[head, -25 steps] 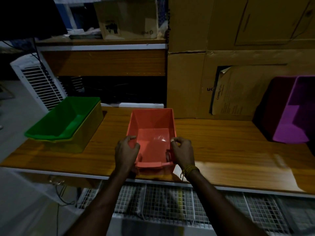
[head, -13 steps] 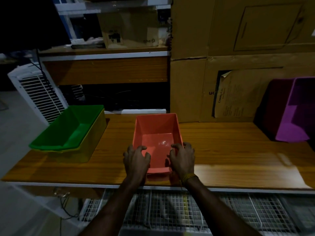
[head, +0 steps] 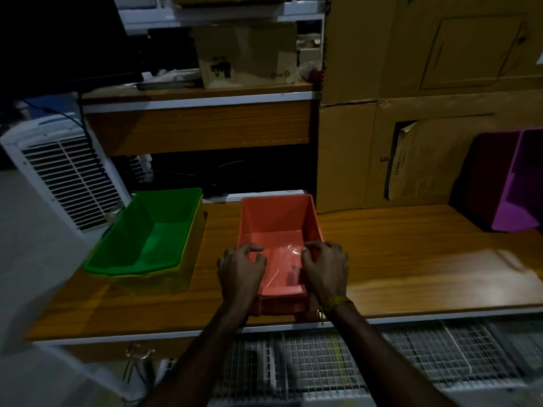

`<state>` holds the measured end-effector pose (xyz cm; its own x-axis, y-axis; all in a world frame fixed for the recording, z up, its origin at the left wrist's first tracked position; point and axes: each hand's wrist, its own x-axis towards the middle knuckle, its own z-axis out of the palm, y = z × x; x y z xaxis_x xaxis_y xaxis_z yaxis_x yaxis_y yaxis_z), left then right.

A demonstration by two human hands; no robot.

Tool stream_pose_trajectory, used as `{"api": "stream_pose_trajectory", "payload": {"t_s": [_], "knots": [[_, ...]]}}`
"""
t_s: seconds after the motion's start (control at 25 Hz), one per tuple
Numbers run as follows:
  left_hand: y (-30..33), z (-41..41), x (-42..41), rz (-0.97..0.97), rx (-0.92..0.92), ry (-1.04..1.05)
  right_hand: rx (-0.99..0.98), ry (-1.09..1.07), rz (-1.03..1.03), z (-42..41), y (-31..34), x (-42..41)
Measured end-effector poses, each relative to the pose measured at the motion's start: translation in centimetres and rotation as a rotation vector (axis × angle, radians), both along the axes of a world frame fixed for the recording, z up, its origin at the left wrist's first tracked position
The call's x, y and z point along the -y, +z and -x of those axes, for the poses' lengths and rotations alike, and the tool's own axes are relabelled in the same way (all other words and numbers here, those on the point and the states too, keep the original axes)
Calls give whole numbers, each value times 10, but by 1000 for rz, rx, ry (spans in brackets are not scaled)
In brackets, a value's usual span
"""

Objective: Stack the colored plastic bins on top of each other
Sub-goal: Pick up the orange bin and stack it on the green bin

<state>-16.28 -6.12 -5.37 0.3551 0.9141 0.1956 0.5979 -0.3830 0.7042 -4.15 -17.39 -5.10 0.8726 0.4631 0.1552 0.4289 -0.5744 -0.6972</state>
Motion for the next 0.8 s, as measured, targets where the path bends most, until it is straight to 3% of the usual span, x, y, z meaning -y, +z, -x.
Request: {"api": "stream_pose_trajectory", "payload": {"t_s": [0.16,0.44,0.6,0.8], "knots": [[33,32,-43,36,155,-35,62,8,-105,36,31,-34],[127,98,-129,-266,328,-17,133,13,-376,106,112,-116],[150,139,-172,-376,309,71,149,98,-406,143,134,-166],[150,180,-211,-381,253,133,87,175,-414,174,134,-210]]}}
